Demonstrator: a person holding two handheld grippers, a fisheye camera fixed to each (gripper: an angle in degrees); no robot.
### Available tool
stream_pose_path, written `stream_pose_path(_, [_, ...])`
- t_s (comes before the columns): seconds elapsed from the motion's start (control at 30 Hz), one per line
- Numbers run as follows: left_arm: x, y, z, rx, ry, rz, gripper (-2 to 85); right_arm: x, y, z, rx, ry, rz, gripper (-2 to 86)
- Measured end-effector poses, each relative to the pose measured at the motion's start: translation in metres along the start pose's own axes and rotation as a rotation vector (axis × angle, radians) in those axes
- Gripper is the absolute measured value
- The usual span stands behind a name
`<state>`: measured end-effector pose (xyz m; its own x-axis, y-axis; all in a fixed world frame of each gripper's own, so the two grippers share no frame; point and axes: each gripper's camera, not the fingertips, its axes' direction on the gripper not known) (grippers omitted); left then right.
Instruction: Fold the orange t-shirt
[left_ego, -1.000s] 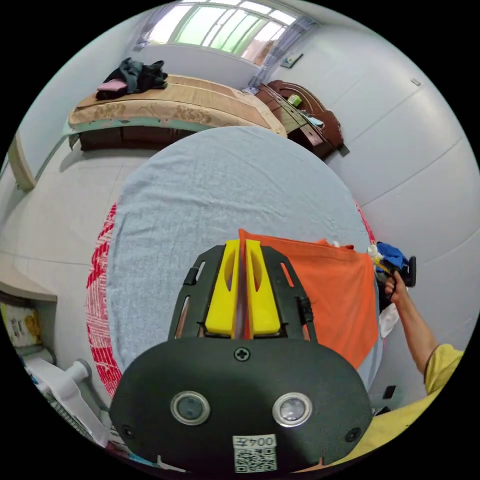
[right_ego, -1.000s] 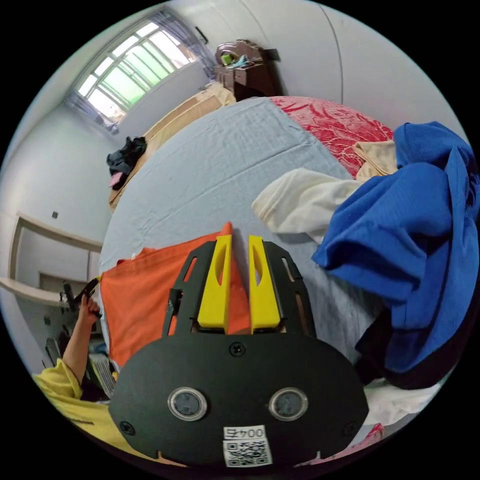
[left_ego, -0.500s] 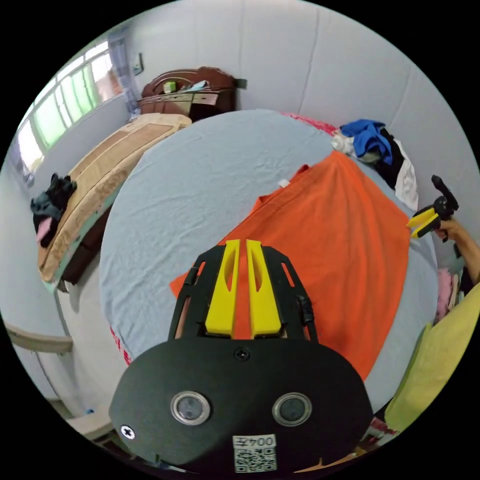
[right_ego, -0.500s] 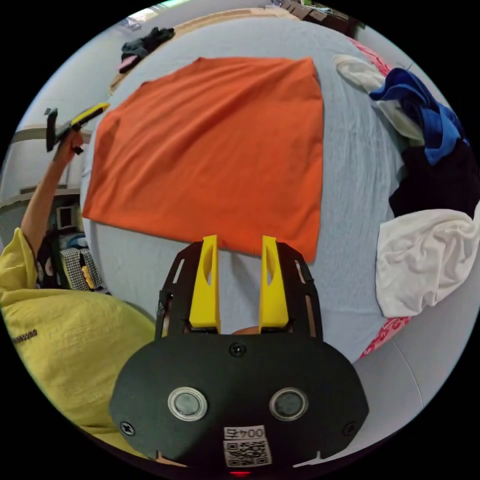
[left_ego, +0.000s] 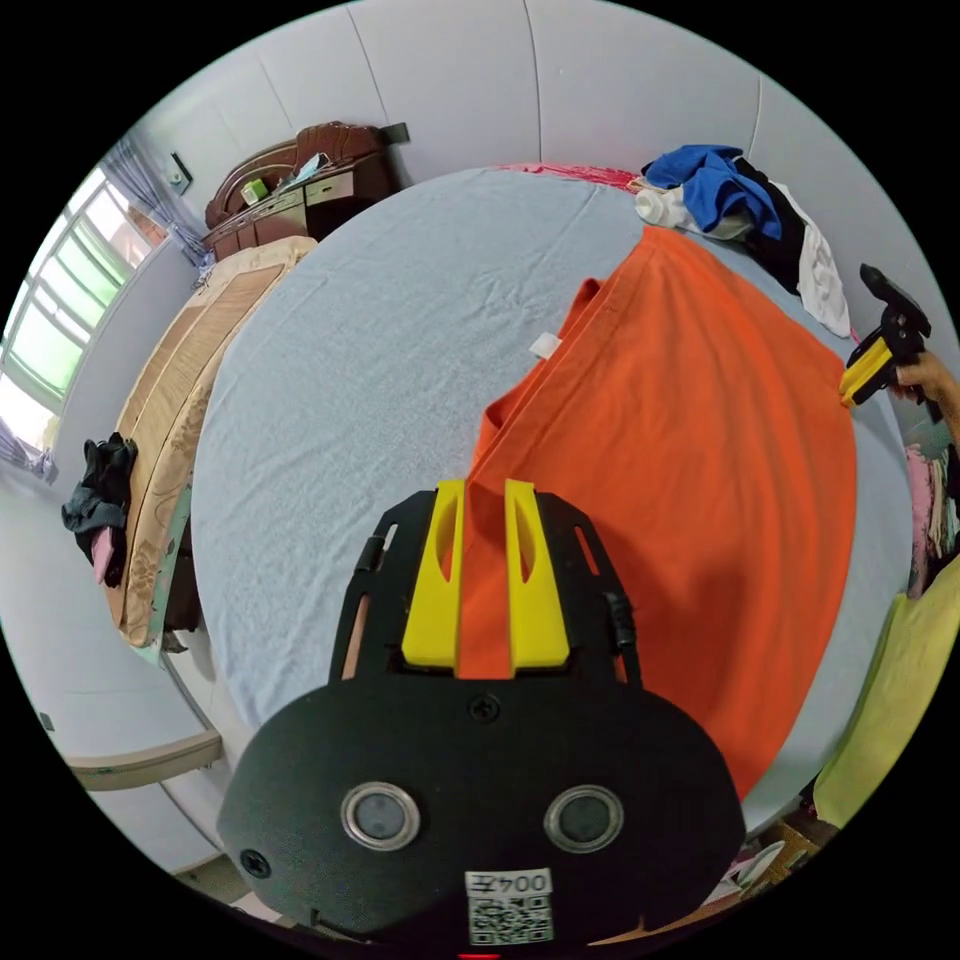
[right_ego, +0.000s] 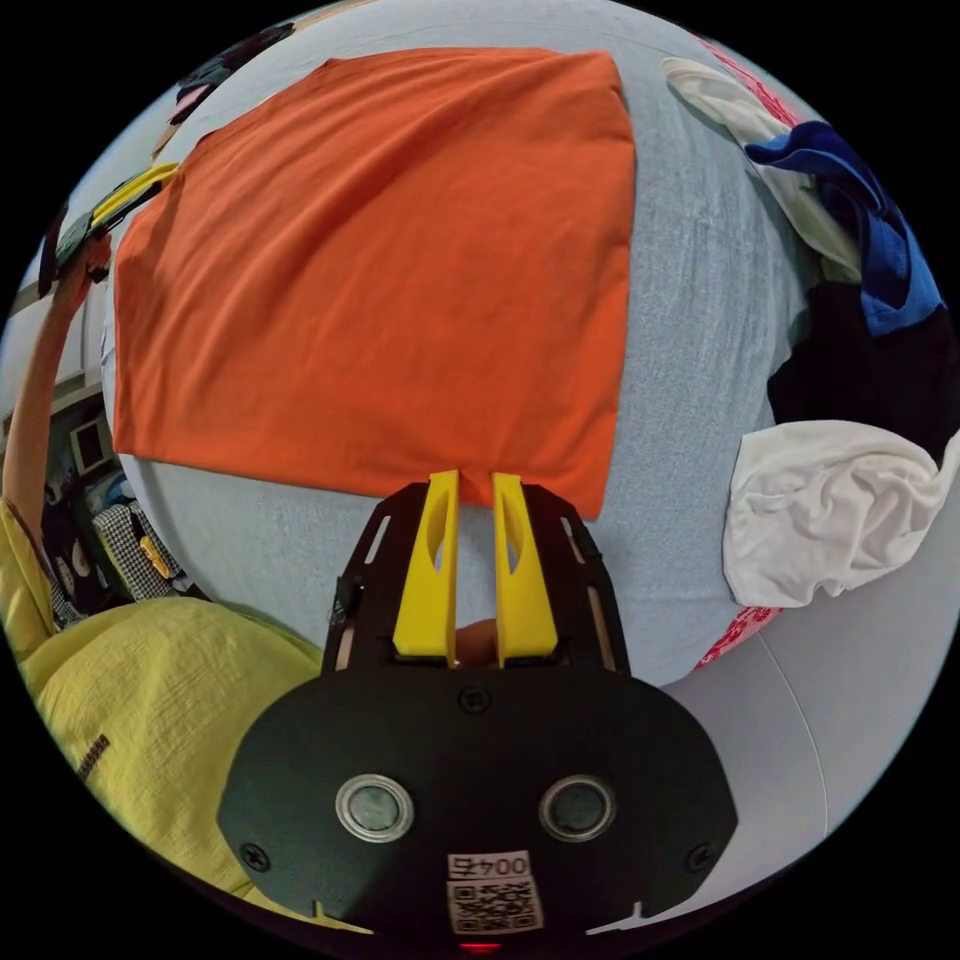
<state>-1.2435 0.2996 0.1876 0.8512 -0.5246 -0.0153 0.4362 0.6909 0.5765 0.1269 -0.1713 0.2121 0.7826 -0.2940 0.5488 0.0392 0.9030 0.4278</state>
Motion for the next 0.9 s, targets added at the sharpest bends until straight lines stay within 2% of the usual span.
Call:
stream_pose_path(0.33, [0.013,-0.006,0.013,-0.026,0.014,0.023,6.7,-0.008,0.008,0.004,-0.006,-0.005,-0.007,6.2])
stream_pose_path(0.67, [0.021,0.005,0.01,-0.002,0.021,0.0,1.8,-0.014,0.013,0.008,-0.031,0.004,-0.017,6.2])
stream_pose_path(0.9, [0.008,0.011,0.004,0.044,-0.021,-0.127,0.6,-0.01,0.019,0.01,-0.032,-0.02,-0.008,5.9])
